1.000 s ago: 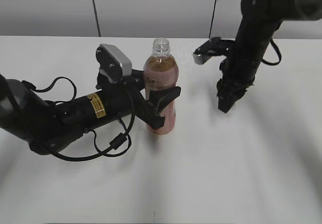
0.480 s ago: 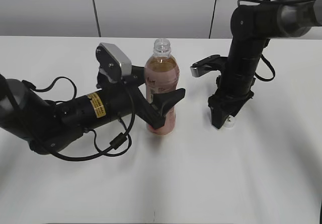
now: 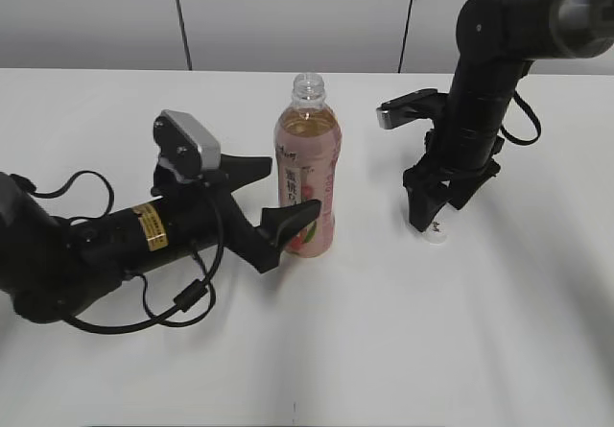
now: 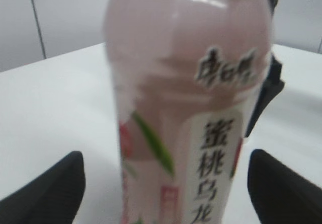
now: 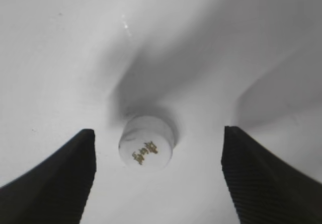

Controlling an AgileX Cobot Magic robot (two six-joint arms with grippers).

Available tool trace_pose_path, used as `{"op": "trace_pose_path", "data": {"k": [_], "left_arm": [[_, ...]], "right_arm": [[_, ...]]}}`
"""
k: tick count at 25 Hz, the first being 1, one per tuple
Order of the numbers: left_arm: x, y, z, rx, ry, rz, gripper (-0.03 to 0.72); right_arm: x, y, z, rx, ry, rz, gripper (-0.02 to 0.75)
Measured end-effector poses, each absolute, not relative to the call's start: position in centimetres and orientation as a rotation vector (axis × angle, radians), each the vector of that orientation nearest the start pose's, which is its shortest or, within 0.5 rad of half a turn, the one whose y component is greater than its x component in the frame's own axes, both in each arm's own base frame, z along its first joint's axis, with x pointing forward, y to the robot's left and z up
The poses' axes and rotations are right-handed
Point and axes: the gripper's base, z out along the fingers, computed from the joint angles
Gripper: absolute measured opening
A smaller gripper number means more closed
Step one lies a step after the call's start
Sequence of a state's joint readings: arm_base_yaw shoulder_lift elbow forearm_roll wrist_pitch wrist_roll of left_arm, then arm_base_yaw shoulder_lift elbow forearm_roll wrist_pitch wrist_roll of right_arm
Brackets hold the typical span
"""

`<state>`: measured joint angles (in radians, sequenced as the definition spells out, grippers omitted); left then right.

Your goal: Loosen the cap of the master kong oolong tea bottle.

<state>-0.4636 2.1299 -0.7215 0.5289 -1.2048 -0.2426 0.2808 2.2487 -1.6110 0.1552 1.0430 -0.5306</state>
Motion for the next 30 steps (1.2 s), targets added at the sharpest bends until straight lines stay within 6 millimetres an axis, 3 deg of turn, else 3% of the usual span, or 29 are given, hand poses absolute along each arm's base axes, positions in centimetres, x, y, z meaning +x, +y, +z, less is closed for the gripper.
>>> {"op": "trace_pose_path", "data": {"k": [4,8,15,18,21,24,30], "left_arm": [[28.7,-16.3,8.4,0.661,1.709,-0.737,0.59],[28.2,-13.6,9.0,0.586,1.748,-0.684,0.589],[27.2,-9.9,12.6,0.415,1.715,-0.601,0.589],[27.3,-8.1,14.3,0.259,1.679,-0.54,0.589],[27.5,-6.9,15.5,0.21,1.642,-0.495,0.589],[27.8,-5.6,15.3,0.167,1.677,-0.435,0.589],[28.1,-1.0,14.2,-0.028,1.82,-0.3,0.589]], "right_arm": [[41.5,11.8,12.7,-0.964,2.959,0.254,0.585],[41.5,10.6,14.6,-0.866,2.964,0.306,0.585],[40.9,10.2,17.0,-0.826,2.965,0.327,0.565],[40.6,10.2,17.1,-0.818,2.999,0.342,0.557],[40.3,10.3,17.2,-0.812,3.023,0.381,0.553],[40.3,10.4,17.2,-0.801,3.026,0.408,0.544],[40.2,10.5,17.2,-0.801,3.036,0.421,0.533]]}}
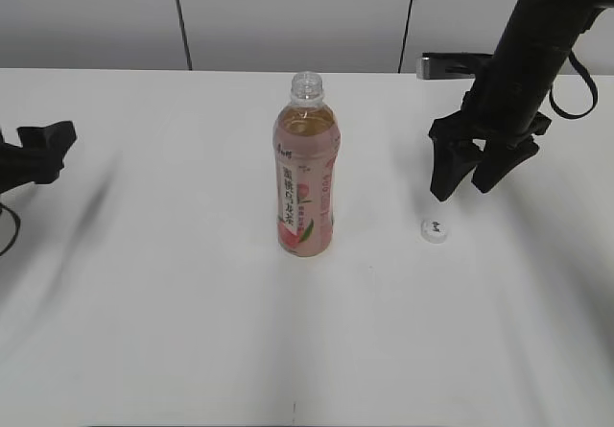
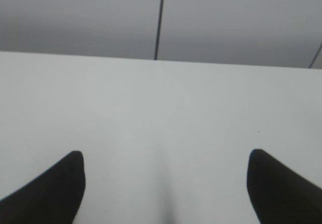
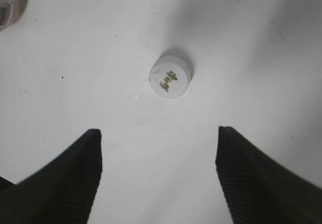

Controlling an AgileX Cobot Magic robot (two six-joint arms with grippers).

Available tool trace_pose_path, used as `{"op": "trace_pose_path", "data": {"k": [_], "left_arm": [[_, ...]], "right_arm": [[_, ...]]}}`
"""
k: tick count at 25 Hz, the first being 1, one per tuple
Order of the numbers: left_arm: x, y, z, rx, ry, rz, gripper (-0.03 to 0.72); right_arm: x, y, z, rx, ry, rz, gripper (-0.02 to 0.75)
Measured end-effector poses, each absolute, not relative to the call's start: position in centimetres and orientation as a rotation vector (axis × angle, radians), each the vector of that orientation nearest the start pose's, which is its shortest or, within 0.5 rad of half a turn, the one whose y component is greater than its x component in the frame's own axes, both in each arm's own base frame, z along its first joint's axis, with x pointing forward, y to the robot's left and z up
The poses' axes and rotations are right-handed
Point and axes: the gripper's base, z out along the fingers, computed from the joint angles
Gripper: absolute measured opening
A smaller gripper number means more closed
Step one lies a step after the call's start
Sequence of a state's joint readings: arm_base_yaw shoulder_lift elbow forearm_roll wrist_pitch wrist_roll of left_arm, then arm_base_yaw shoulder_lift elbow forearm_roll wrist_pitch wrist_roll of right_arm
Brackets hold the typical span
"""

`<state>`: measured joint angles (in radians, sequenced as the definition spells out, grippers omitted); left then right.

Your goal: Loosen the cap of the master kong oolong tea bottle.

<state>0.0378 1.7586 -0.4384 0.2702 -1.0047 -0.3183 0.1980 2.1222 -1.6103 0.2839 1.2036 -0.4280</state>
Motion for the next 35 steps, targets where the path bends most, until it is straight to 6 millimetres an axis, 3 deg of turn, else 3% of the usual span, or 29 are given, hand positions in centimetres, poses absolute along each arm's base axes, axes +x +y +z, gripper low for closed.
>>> {"op": "trace_pose_path", "data": {"k": [3,11,14,18,21,25,30,35], "left_arm": [[27.8,0.5,13.9,-0.068,1.906,-0.247,0.586],[27.2,1.6,14.7,-0.255,2.22,-0.187,0.567],[26.9,2.1,16.8,-0.314,2.263,-0.133,0.567],[25.6,2.3,20.1,-0.387,2.238,-0.092,0.54],[24.9,1.8,21.2,-0.414,2.223,-0.111,0.522],[24.6,-0.2,21.3,-0.396,2.258,-0.173,0.516],[23.4,-3.9,21.7,-0.258,2.331,-0.255,0.515],[21.0,-4.2,23.4,-0.24,2.39,-0.34,0.515]], "right_arm": [[40.2,10.5,17.2,-0.801,3.036,0.421,0.532],[40.2,10.8,17.3,-0.771,3.03,0.48,0.532],[40.1,10.9,17.7,-0.744,3.034,0.488,0.532],[39.7,10.8,19.7,-0.682,3.011,0.474,0.527],[39.2,10.6,21.1,-0.674,2.987,0.461,0.499],[37.4,9.9,22.2,-0.666,3.002,0.41,0.469],[32.8,8.7,23.7,-0.622,3.027,0.355,0.461],[28.0,7.6,25.0,-0.598,2.993,0.337,0.461]]}}
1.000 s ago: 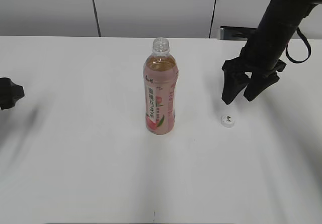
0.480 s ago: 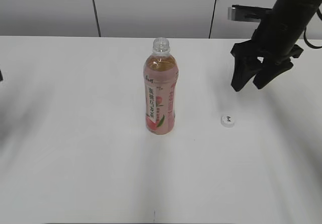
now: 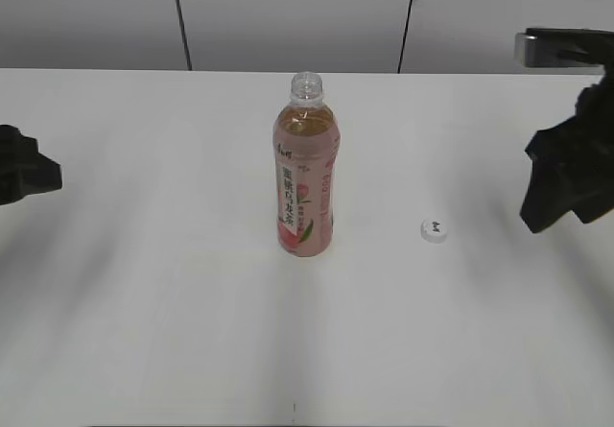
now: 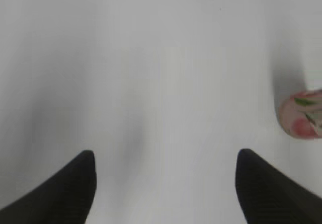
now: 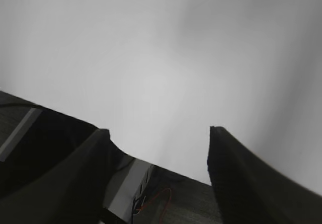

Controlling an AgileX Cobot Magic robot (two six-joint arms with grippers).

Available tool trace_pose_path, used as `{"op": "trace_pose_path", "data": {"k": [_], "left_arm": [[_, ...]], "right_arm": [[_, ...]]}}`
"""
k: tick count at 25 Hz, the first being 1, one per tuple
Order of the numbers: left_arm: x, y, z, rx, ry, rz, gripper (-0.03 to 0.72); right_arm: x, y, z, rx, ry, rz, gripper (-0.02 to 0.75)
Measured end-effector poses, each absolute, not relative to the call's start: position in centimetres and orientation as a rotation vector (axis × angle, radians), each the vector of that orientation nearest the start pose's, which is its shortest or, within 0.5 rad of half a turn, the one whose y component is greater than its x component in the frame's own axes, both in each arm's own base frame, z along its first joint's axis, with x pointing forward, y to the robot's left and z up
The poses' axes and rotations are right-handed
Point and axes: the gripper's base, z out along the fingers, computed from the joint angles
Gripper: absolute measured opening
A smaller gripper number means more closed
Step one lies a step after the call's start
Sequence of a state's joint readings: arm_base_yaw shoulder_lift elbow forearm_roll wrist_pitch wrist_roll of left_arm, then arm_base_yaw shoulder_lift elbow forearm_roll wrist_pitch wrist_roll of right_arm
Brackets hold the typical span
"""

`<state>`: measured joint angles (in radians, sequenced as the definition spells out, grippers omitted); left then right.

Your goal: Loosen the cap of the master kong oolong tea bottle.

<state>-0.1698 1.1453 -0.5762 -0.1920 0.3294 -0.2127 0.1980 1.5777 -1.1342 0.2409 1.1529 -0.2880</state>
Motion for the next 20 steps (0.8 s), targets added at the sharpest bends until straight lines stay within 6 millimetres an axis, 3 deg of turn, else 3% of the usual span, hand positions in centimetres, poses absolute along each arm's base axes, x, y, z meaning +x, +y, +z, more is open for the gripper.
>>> {"op": "trace_pose_path", "data": {"k": [6,12,16,20], "left_arm": [[17.2,-2.5,25.8,-0.11,2.42,-0.279,0.515],[11.1,-1.4,29.3,-0.039,2.27,-0.202,0.515],[7.8,-0.9,29.9,0.006,2.239,-0.123,0.515],[6.0,-0.8,30.0,0.011,2.214,-0.118,0.515]], "right_arm": [[22.9,6.2,27.7,-0.576,2.896,0.26,0.461],[17.4,4.9,30.1,-0.468,2.768,0.229,0.461],[14.1,3.6,30.6,-0.379,2.693,0.146,0.461],[10.6,2.4,31.3,-0.347,2.576,0.083,0.461]]}}
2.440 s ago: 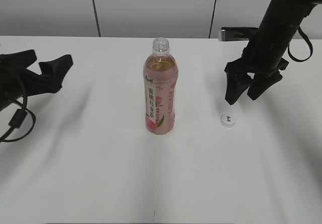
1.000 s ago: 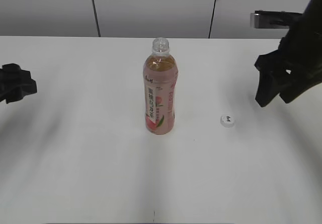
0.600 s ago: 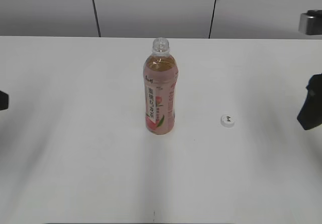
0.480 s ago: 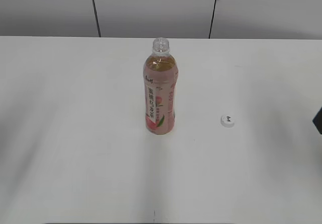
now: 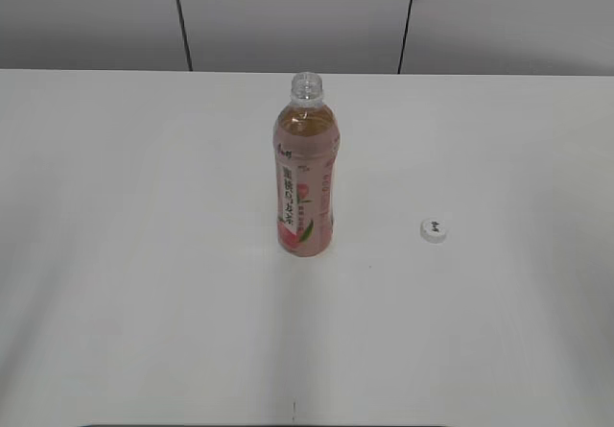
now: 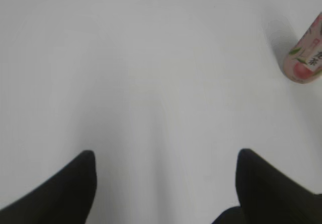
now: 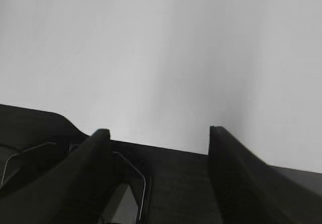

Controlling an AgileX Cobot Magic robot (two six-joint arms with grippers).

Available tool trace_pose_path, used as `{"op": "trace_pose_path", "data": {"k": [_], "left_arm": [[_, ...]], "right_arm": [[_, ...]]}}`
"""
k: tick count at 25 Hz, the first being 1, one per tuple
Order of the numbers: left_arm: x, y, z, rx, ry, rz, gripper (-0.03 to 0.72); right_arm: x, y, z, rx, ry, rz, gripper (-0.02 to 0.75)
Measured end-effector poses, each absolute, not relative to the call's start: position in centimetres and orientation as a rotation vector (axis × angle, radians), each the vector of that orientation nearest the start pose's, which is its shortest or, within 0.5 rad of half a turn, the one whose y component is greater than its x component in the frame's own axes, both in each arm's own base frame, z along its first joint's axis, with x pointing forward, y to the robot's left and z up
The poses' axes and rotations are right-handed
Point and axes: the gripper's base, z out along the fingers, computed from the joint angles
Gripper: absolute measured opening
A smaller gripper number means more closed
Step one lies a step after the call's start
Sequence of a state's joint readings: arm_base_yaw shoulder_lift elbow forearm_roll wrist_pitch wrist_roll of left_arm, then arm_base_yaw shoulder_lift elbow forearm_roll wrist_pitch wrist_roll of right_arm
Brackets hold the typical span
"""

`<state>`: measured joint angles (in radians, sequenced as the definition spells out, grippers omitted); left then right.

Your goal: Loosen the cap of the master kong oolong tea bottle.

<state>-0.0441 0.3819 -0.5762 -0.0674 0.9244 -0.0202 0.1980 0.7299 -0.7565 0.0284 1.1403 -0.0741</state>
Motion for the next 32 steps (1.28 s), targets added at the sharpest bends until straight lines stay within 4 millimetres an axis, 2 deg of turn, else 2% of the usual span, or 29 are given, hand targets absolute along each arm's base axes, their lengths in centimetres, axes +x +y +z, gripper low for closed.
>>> {"op": "trace_pose_path", "data": {"k": [3,11,17,20,32], "left_arm": [[4.9,-0.7,29.8,0.014,2.23,-0.116,0.515],[2.1,-0.2,29.7,0.027,2.129,-0.063,0.515],[-0.7,-0.1,29.9,0.04,1.965,-0.055,0.515],[-1.3,-0.1,29.7,0.049,1.94,-0.053,0.515],[-1.2,-0.1,29.6,0.062,1.944,-0.047,0.515]], "right_arm": [[8.6,1.8,30.9,-0.335,2.517,0.063,0.459],[4.0,0.9,27.5,-0.318,2.407,0.072,0.428],[0.8,0.2,27.7,-0.306,2.165,0.065,0.426],[-0.8,-0.2,27.7,-0.294,2.062,0.069,0.425],[-0.9,-0.3,27.7,-0.273,2.049,0.058,0.424]]}}
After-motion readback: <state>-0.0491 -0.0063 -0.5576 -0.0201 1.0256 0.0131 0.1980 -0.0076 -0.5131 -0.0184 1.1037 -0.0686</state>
